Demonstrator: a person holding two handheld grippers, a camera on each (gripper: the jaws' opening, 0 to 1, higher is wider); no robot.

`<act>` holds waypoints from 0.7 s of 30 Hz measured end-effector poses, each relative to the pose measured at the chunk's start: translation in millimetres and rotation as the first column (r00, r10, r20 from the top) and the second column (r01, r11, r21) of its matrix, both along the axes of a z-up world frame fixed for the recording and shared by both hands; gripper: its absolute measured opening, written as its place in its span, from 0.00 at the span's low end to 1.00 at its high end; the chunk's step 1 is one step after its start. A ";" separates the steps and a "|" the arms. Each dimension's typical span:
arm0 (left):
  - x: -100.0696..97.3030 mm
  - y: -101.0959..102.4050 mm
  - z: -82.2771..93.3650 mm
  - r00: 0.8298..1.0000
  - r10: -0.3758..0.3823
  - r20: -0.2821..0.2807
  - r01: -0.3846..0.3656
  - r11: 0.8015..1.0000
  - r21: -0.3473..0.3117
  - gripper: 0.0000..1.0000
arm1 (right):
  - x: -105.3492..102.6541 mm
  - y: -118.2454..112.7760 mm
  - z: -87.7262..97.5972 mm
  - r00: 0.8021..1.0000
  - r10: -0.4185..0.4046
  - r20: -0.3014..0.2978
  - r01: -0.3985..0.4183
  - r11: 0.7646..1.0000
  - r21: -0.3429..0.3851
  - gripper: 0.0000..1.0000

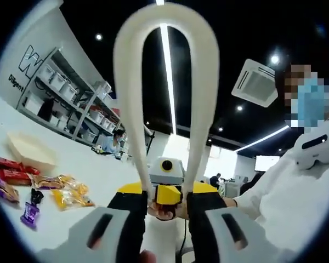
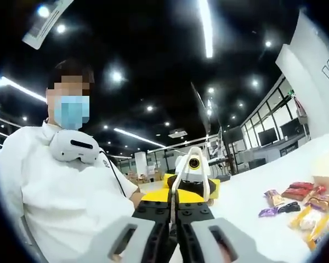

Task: Place the target food into the container with the food tongs after gripping and lifting it, then release it inside without dropping or visibly crushing the food.

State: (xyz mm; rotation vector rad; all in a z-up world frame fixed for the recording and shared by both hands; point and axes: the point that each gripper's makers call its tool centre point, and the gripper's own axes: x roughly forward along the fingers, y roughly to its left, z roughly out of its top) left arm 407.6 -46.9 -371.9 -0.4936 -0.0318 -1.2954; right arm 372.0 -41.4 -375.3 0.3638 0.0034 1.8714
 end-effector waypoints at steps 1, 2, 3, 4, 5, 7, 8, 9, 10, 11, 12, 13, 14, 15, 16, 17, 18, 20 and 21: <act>0.9 0.4 0.3 1.000 0.005 0.003 -0.005 1.000 0.001 0.27 | -0.2 0.3 0.3 1.000 0.000 0.003 0.000 1.000 -0.002 0.00; 0.7 0.5 0.6 1.000 0.002 0.005 -0.002 1.000 0.003 0.27 | 0.0 0.6 0.3 1.000 0.000 0.003 0.000 1.000 -0.005 0.00; 0.7 0.8 0.9 1.000 0.003 0.007 -0.003 1.000 0.005 0.27 | 0.0 0.8 0.5 1.000 -0.001 0.005 0.001 1.000 -0.006 0.00; 0.7 0.9 1.0 1.000 0.003 0.007 -0.003 1.000 0.005 0.27 | -0.1 1.1 0.9 1.000 -0.003 0.012 0.003 1.000 -0.008 0.00; 0.4 1.1 1.1 1.000 0.002 0.008 -0.002 1.000 0.006 0.27 | 0.2 1.0 1.0 1.000 -0.005 0.014 0.005 1.000 -0.008 0.00; 1.4 2.0 0.9 1.000 0.006 0.009 -0.006 1.000 0.008 0.27 | 2.1 0.3 1.5 1.000 -0.012 0.018 0.012 1.000 -0.008 0.00; 2.1 2.4 1.1 1.000 0.009 0.008 -0.009 1.000 0.007 0.27 | 2.7 0.1 2.0 1.000 -0.015 0.016 0.015 1.000 -0.006 0.00; 2.5 2.7 1.2 1.000 0.010 0.008 -0.010 1.000 0.008 0.27 | 3.7 0.1 2.0 1.000 -0.020 0.017 0.020 1.000 -0.008 0.00; 3.2 3.2 1.0 1.000 0.012 0.009 -0.012 1.000 0.010 0.27 | 4.1 0.1 2.1 1.000 -0.023 0.021 0.023 1.000 -0.009 0.00; 3.3 3.2 1.0 1.000 0.012 0.010 -0.012 1.000 0.012 0.26 | 4.2 0.3 1.7 0.999 -0.024 0.022 0.024 1.000 -0.014 0.00; 2.8 2.6 1.3 1.000 0.010 0.012 -0.010 1.000 0.014 0.26 | 4.3 0.2 1.6 1.000 -0.023 0.021 0.024 1.000 -0.016 0.00; 2.6 2.1 1.5 1.000 0.010 0.014 -0.010 1.000 0.016 0.26 | 4.3 0.1 1.7 1.000 -0.023 0.021 0.023 1.000 -0.016 0.00; 2.3 2.0 1.9 1.000 0.010 0.017 -0.010 1.000 0.019 0.26 | 4.4 -0.1 1.9 0.999 -0.023 0.022 0.023 1.000 -0.017 0.00; 2.3 2.1 2.2 1.000 0.009 0.018 -0.010 1.000 0.018 0.26 | 4.3 -0.2 1.8 0.999 -0.023 0.022 0.023 1.000 -0.019 0.00; 2.8 2.8 3.3 1.000 0.009 0.014 -0.010 1.000 0.014 0.26 | 4.3 -0.6 1.4 0.999 -0.024 0.027 0.025 0.999 -0.022 0.00; 3.2 3.6 4.1 1.000 0.012 0.014 -0.012 1.000 0.011 0.26 | 4.5 -1.0 1.5 0.999 -0.024 0.025 0.025 0.999 -0.023 0.00; 4.0 4.5 4.4 1.000 0.014 0.015 -0.014 1.000 0.012 0.26 | 5.0 -1.5 1.5 0.999 -0.026 0.023 0.026 0.999 -0.023 0.00; 5.1 6.4 5.6 1.000 0.018 0.016 -0.018 1.000 0.012 0.25 | 5.2 -2.8 0.7 0.999 -0.027 0.026 0.028 0.999 -0.027 0.00; 5.4 7.3 6.2 1.000 0.020 0.017 -0.020 1.000 0.014 0.25 | 5.0 -3.7 1.1 0.999 -0.027 0.026 0.027 0.999 -0.026 0.00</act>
